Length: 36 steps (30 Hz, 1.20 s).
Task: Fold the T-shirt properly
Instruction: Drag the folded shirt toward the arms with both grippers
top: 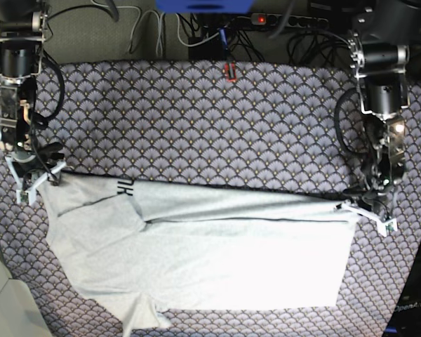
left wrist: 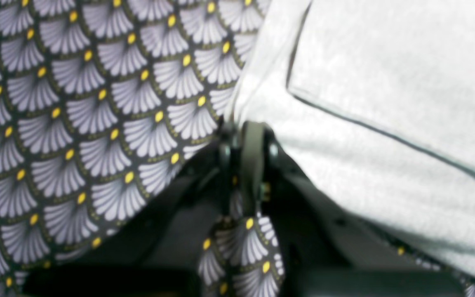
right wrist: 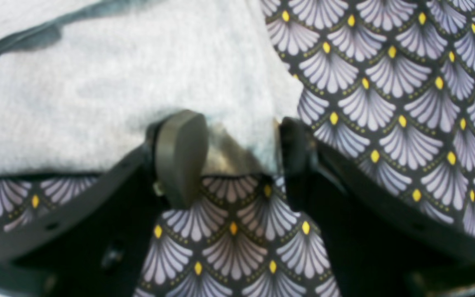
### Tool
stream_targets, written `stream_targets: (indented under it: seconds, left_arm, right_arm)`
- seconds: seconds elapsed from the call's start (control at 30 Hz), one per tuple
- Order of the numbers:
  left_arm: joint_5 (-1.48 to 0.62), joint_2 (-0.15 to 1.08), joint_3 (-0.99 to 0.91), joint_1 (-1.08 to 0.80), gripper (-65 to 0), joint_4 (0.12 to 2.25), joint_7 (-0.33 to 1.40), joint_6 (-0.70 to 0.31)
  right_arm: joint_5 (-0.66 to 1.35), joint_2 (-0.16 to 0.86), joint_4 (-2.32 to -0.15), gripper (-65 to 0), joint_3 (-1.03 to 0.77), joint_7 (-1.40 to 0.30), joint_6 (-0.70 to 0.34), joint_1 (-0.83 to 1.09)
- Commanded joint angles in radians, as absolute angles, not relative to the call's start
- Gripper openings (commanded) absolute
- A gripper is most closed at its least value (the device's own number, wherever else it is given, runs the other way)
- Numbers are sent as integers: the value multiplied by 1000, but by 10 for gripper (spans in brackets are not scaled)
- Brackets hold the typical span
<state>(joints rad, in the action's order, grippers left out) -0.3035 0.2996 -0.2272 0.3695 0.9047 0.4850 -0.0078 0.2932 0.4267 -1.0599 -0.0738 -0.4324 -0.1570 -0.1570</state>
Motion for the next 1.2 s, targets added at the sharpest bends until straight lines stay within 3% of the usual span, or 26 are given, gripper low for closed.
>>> stream_targets:
  seconds: [0.0, 0.1, 0.27, 0.3, 0.43, 0.67, 1.17]
  left_arm:
    - [-300, 317, -229, 400, -648, 921, 460, -7]
    - [-300, 317, -231, 400, -648, 921, 460, -7]
    - [-300, 325, -231, 400, -648, 928, 464, -7]
    - [-305, 329, -231, 400, -648, 928, 467, -7]
    - [-306, 331, -231, 400, -648, 929, 470, -8]
    - [-306, 349, -232, 394, -648, 940, 544, -12]
    - [-306, 392, -297, 119, -648, 1328, 705, -12]
  right_arm:
    - [278, 446, -1066, -332, -79, -447, -154, -170]
    - [278, 446, -1066, -405, -79, -447, -154, -166]
    - [278, 447, -1067, -632, -79, -447, -154, -163]
    - [278, 447, -1067, -650, -79, -447, -154, -163]
    - [278, 449, -1092, -650, -79, -447, -156, -145]
    - [278, 464, -1317, -650, -81, -455, -156, -33]
    - [282, 507, -1438, -650, -82, -449, -156, 156]
